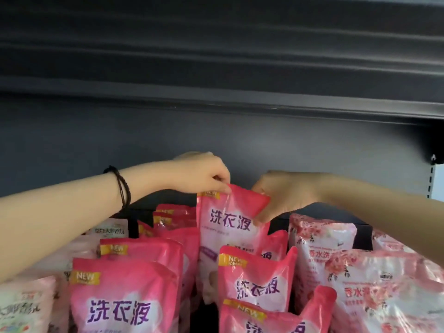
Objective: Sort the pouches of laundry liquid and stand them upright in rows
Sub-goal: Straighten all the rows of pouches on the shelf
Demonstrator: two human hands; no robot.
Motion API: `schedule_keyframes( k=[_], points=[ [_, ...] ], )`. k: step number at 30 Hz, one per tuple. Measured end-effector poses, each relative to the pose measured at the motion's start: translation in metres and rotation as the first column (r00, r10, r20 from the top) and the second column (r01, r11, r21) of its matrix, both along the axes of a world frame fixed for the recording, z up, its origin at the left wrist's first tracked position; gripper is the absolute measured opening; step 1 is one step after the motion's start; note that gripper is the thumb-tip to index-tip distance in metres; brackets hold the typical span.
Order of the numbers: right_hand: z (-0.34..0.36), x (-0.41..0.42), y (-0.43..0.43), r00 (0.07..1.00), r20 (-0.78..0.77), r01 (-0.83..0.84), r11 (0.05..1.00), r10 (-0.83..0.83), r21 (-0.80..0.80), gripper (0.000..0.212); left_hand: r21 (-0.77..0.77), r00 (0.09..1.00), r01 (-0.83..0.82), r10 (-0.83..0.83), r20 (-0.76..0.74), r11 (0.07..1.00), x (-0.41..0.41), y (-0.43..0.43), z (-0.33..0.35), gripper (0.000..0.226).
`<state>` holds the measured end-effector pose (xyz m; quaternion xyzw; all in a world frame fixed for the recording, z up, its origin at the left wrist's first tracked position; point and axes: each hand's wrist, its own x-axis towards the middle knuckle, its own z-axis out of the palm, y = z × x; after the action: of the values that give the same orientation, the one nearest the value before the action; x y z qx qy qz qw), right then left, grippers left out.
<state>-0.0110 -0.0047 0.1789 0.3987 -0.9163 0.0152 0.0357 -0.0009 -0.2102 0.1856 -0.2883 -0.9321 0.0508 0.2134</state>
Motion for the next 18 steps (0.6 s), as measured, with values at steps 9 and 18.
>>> schedule_keyframes(
  k=[9, 18],
  points=[
    [0.029, 0.016, -0.024, 0.934, 0.19, 0.164, 0.108, 0.303, -0.98, 0.01, 0.957, 0.972, 0.203, -0.157, -0.172, 0.207, 0.023, -0.009, 0.046, 0.021],
    [0.03, 0.079, -0.067, 0.969, 0.006, 0.063, -0.223, 0.248, -0.973, 0.011, 0.956, 0.909, 0.179, -0.332, -0.251, -0.231, 0.074, -0.004, 0.005, 0.01]
  ],
)
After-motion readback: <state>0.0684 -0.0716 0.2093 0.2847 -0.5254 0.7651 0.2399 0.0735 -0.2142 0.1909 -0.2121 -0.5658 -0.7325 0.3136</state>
